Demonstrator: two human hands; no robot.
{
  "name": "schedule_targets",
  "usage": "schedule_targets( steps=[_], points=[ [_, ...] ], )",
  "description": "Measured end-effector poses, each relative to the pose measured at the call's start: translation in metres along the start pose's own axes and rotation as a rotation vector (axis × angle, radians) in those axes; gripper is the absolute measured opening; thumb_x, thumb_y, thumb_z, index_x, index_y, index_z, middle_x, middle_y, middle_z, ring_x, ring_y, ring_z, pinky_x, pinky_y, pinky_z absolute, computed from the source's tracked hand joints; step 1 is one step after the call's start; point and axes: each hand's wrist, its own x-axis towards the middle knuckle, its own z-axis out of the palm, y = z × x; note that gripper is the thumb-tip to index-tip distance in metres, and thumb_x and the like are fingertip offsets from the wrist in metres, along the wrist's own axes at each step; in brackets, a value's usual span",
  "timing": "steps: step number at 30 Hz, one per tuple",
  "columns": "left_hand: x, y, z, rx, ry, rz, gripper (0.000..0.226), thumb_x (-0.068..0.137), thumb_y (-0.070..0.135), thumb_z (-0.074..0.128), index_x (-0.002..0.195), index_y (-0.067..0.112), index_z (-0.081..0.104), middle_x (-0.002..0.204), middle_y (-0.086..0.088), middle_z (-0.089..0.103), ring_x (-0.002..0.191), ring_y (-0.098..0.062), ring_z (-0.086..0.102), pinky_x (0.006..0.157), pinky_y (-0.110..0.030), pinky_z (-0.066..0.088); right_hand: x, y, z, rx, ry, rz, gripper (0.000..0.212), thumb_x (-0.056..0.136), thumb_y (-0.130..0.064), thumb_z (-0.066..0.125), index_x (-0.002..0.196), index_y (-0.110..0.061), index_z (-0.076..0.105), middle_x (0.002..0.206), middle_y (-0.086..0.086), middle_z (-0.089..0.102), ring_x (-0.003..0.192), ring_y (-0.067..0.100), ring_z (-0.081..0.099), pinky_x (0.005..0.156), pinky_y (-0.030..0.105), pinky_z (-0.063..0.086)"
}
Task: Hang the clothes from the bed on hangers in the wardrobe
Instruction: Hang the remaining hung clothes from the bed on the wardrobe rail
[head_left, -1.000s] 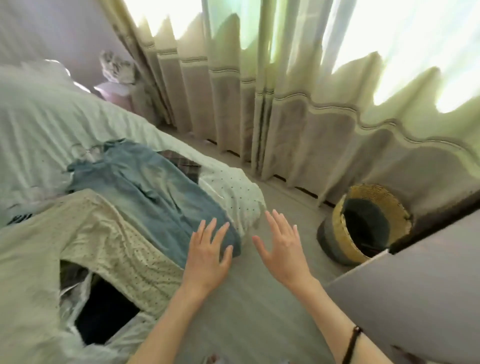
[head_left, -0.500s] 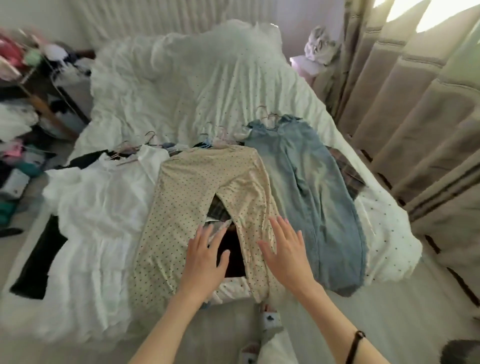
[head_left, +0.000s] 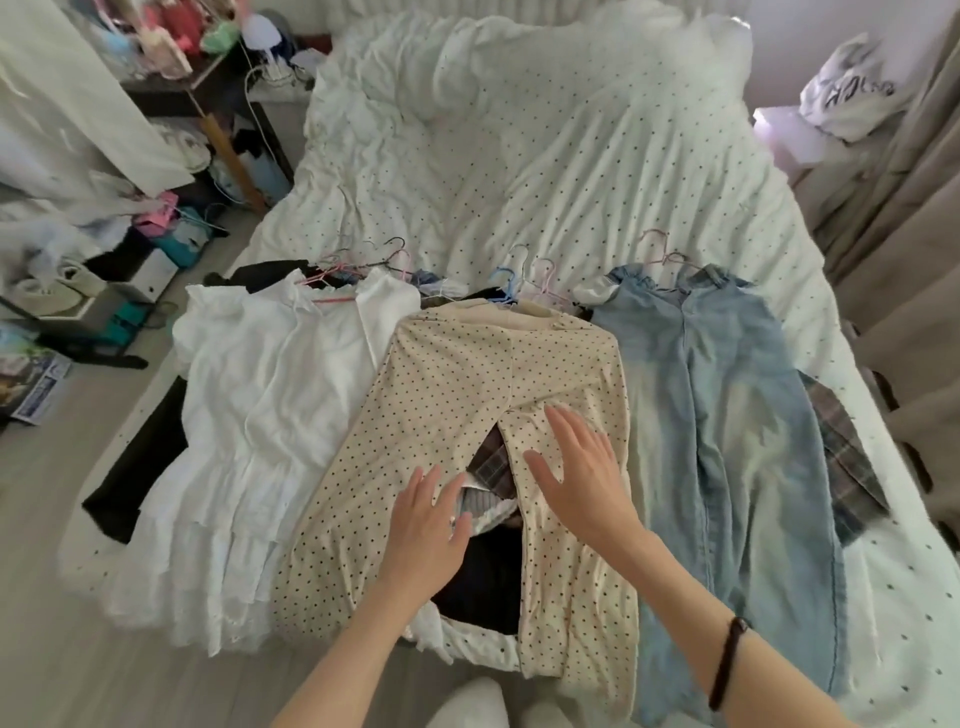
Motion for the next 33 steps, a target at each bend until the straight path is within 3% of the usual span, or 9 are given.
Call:
schedule_targets(
  steps=[9, 14, 19, 23, 27, 30, 33],
  points=[
    [0.141, -0.049, -0.029, 0.005, -0.008, 0.011, 0.048, 0.1, 0.029, 0.031, 0.147, 0.023, 0.021, 0.156, -0.003, 0.011, 0.144, -0.02, -0.001, 0.115, -0.035, 0.002, 0.129, 0.062, 0.012, -0.2, -0.127, 0.122, 0.06, 0.097, -0.044, 0.035, 0.148, -0.02, 0.014, 0.155, 0.001, 0.018, 0.144, 0.017, 0.011, 0.117, 0.039, 0.003],
    [0.246, -0.078, -0.016, 0.062, -0.09, 0.079, 0.046, 0.099, 0.026, 0.033, 0.144, 0.021, 0.026, 0.154, -0.003, 0.017, 0.143, -0.02, 0.005, 0.115, -0.034, 0.007, 0.221, 0.104, 0.027, -0.306, -0.212, 0.232, 0.059, 0.097, -0.042, 0.036, 0.147, -0.016, 0.018, 0.151, 0.004, 0.027, 0.141, 0.02, 0.021, 0.116, 0.04, 0.016],
    [0.349, -0.098, 0.009, 0.134, 0.049, 0.206, 0.035, 0.089, 0.011, 0.053, 0.124, 0.01, 0.056, 0.135, -0.017, 0.048, 0.132, -0.039, 0.035, 0.106, -0.049, 0.029, 0.307, 0.138, 0.041, -0.321, -0.196, 0.324, 0.053, 0.099, -0.034, 0.036, 0.145, -0.011, 0.023, 0.146, 0.007, 0.037, 0.135, 0.023, 0.031, 0.112, 0.037, 0.024],
    [0.422, -0.107, 0.018, 0.122, 0.124, 0.241, 0.037, 0.088, 0.011, 0.052, 0.125, 0.003, 0.053, 0.132, -0.022, 0.048, 0.127, -0.041, 0.04, 0.103, -0.052, 0.032, 0.348, 0.161, 0.059, -0.332, -0.201, 0.354, 0.052, 0.098, -0.032, 0.037, 0.144, -0.012, 0.024, 0.145, 0.007, 0.037, 0.133, 0.025, 0.034, 0.109, 0.036, 0.027],
    [0.469, -0.116, 0.023, 0.095, 0.095, 0.146, 0.044, 0.094, 0.015, 0.046, 0.137, 0.007, 0.041, 0.137, -0.018, 0.045, 0.128, -0.034, 0.039, 0.106, -0.05, 0.03, 0.373, 0.179, 0.077, -0.325, -0.25, 0.42, 0.048, 0.099, -0.026, 0.033, 0.144, -0.011, 0.025, 0.143, 0.006, 0.039, 0.132, 0.024, 0.034, 0.108, 0.035, 0.024],
    [0.476, -0.115, 0.023, 0.082, 0.098, 0.117, 0.041, 0.093, 0.017, 0.05, 0.133, 0.011, 0.047, 0.108, -0.014, 0.058, 0.101, -0.034, 0.053, 0.088, -0.046, 0.039, 0.38, 0.187, 0.09, -0.405, -0.226, 0.431, 0.035, 0.099, -0.025, 0.028, 0.125, -0.01, 0.046, 0.119, 0.007, 0.054, 0.117, 0.027, 0.046, 0.106, 0.039, 0.027],
    [0.47, -0.116, 0.017, 0.005, 0.104, 0.154, 0.032, 0.092, 0.017, 0.054, 0.124, 0.012, 0.058, 0.09, -0.012, 0.059, 0.084, -0.034, 0.055, 0.072, -0.043, 0.042, 0.379, 0.184, 0.094, -0.364, -0.168, 0.459, 0.032, 0.099, -0.029, 0.032, 0.102, -0.009, 0.057, 0.092, 0.004, 0.052, 0.098, 0.028, 0.05, 0.095, 0.037, 0.033]
  ],
)
